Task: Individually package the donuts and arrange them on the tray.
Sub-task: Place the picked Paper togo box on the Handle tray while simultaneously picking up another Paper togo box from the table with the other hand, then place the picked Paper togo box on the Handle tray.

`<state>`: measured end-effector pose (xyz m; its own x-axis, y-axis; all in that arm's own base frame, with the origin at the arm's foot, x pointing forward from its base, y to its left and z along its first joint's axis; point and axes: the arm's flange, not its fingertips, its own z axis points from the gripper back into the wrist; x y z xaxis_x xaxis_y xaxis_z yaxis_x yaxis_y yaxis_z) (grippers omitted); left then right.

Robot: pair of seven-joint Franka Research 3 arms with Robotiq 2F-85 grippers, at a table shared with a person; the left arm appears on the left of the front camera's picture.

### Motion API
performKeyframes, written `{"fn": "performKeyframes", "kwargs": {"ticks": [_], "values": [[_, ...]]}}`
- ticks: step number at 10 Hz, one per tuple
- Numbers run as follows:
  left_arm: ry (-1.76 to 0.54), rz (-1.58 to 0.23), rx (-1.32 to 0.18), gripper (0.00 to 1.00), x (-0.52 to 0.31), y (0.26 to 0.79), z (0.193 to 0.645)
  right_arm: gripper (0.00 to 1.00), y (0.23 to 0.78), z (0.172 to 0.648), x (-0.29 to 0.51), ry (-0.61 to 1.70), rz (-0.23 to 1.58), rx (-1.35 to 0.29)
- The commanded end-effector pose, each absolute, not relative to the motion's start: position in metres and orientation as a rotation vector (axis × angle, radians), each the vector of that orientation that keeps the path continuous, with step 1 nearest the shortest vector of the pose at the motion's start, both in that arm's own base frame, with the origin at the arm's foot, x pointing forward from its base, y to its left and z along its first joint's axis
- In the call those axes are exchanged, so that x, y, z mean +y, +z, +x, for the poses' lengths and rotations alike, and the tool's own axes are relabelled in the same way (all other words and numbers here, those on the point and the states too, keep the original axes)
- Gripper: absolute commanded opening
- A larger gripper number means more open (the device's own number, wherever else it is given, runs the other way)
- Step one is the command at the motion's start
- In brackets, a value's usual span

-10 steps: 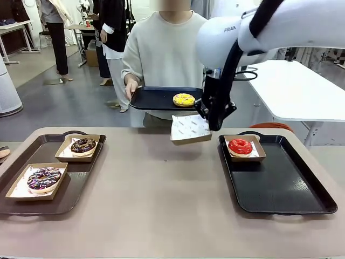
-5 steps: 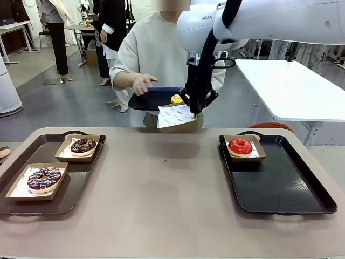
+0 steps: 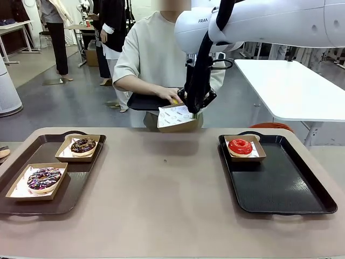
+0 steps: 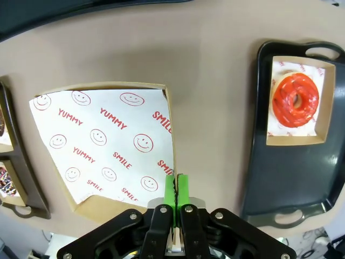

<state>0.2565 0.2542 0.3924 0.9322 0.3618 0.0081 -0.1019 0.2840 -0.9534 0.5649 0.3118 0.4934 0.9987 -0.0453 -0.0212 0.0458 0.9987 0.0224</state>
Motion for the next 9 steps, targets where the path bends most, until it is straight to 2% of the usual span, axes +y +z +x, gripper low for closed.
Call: {"fn": "performKeyframes", "kwargs": {"ticks": [1,9], "values": [[0.316,-1.258,-0.244,1.00,0.2514,0.3926,0.2546,0.00,0.4944,0.5637,0.3132,-0.042,0.024,0.020],[0.316,-1.258,-0.244,1.00,0.2514,0.3926,0.2546,0.00,0.4944,0.5637,0.3132,-0.042,0.024,0.020]]}}
